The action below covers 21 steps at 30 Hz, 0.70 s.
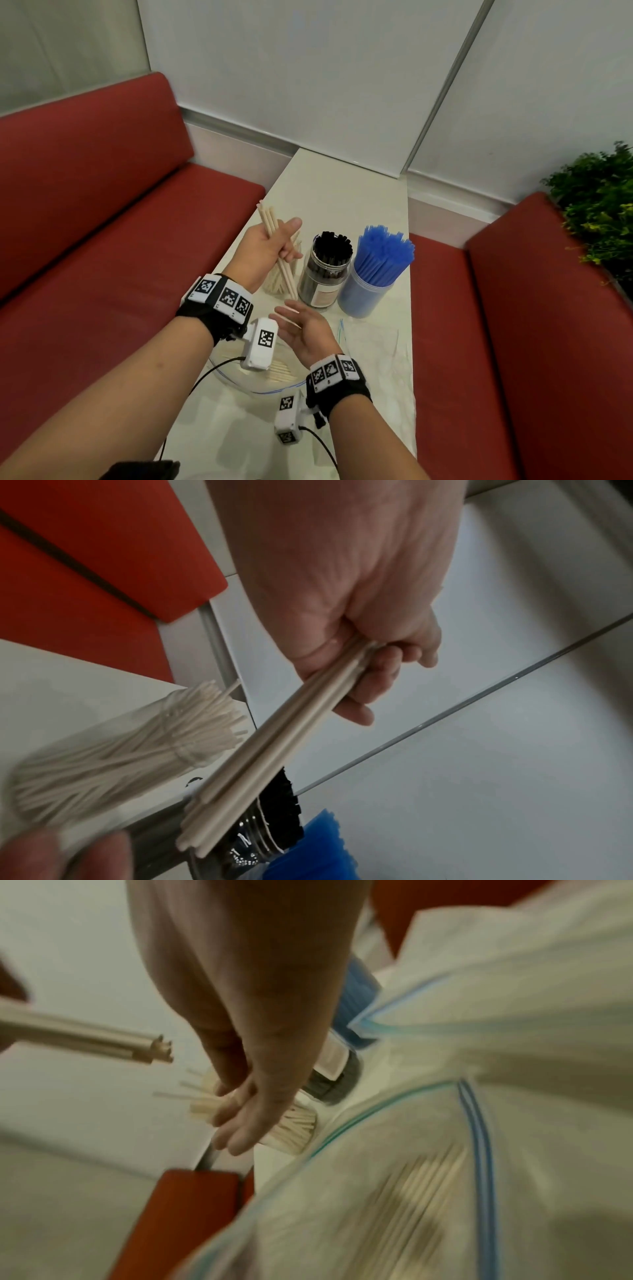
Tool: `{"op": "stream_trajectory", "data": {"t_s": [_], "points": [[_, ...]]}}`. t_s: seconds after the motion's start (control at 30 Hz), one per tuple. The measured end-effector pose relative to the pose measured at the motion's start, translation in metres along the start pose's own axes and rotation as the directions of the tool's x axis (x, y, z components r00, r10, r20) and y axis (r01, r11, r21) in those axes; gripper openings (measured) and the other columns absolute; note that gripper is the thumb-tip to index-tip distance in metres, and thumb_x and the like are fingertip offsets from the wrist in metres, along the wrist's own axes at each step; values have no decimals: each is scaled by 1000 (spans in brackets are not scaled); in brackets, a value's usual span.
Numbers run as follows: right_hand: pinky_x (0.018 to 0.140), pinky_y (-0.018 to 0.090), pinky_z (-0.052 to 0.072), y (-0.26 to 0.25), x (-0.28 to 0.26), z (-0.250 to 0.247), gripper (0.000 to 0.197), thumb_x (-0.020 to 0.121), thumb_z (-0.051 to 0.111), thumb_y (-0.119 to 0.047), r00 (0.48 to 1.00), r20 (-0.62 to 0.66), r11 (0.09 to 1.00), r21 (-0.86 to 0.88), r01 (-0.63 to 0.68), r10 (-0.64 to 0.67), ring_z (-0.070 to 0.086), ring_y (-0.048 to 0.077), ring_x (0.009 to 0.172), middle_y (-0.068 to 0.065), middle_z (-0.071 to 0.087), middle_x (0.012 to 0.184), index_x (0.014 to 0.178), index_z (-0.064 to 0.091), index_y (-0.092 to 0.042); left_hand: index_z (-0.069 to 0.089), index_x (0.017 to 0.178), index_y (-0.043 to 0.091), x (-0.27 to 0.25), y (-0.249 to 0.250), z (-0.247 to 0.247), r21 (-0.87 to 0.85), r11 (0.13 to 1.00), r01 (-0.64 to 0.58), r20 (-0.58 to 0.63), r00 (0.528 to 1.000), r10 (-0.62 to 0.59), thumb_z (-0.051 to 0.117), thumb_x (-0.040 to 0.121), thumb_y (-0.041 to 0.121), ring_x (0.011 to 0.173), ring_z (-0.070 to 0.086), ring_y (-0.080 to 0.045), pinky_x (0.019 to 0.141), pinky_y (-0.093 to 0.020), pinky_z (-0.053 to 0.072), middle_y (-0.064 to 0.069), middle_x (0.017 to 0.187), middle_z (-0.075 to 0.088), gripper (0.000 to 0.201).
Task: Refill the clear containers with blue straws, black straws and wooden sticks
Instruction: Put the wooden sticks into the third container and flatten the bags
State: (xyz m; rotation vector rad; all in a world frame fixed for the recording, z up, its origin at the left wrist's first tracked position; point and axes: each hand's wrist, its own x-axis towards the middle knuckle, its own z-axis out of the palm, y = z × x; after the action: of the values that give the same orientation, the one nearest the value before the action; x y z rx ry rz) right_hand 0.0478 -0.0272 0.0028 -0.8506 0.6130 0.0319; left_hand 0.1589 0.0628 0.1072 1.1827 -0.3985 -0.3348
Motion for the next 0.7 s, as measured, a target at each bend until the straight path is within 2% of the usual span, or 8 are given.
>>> {"op": "stream_trajectory", "data": {"t_s": [0.1,0.2,0.27,0.33,0.43,0.5,0.57,0.7], "points": [[95,49,55,-16,-2,14,28,108,46,-23,998,29,922,384,-59,52,70,43,104,35,63,127,121,51,2,46,59,16,-2,3,10,37,999,-13,51,999,12,73,85,39,49,44,-18,78,-39,57,-4,51,37,44],[91,47,60,-30,-4,27,56,109,41,-40,989,146,915,392,-95,40,72,39,104,32,69,117,115,67,9,58,75,15,-8,-2,17,52,998,47,111,992,-53,75,84,36,50,47,-19,85,-43,57,-4,52,40,29],[90,47,60,-34,-5,32,57,109,41,-38,988,150,909,406,-96,37,75,37,97,29,72,107,102,74,8,63,89,18,-10,-2,19,59,996,59,131,989,-66,75,84,34,49,48,-18,84,-41,58,-3,51,41,21],[88,47,60,-34,-6,35,47,110,44,-32,993,107,904,416,-95,55,75,36,90,25,73,100,103,69,7,64,87,19,-10,-2,20,74,996,56,127,990,-65,76,84,34,48,49,-19,83,-41,59,-2,50,41,20],[53,28,57,-29,-5,37,37,107,49,-33,993,42,959,259,-116,108,69,22,64,13,69,78,92,66,-2,56,65,13,-13,-7,20,130,987,91,118,987,-106,74,83,40,54,54,-25,85,-41,58,-7,51,45,38],[33,19,32,-26,-3,35,43,104,50,-48,986,-84,987,86,-138,145,43,10,42,2,53,58,83,60,-11,57,59,10,-16,-10,16,255,959,124,156,974,-167,70,86,44,63,61,-32,82,-38,56,-13,56,58,46],[34,17,19,-23,1,27,47,99,54,-59,973,-198,992,-2,-123,120,27,8,41,-2,40,53,83,65,-16,66,60,13,-17,-9,10,435,883,177,193,939,-284,66,89,44,76,69,-29,83,-39,54,-13,70,71,42],[36,20,18,-13,8,5,26,103,47,-33,952,-300,988,-117,-105,66,26,9,39,-3,38,48,93,61,-13,73,91,5,-14,-3,-6,576,696,428,123,797,-591,75,83,25,77,74,-24,80,-40,61,-15,86,75,22]]}}
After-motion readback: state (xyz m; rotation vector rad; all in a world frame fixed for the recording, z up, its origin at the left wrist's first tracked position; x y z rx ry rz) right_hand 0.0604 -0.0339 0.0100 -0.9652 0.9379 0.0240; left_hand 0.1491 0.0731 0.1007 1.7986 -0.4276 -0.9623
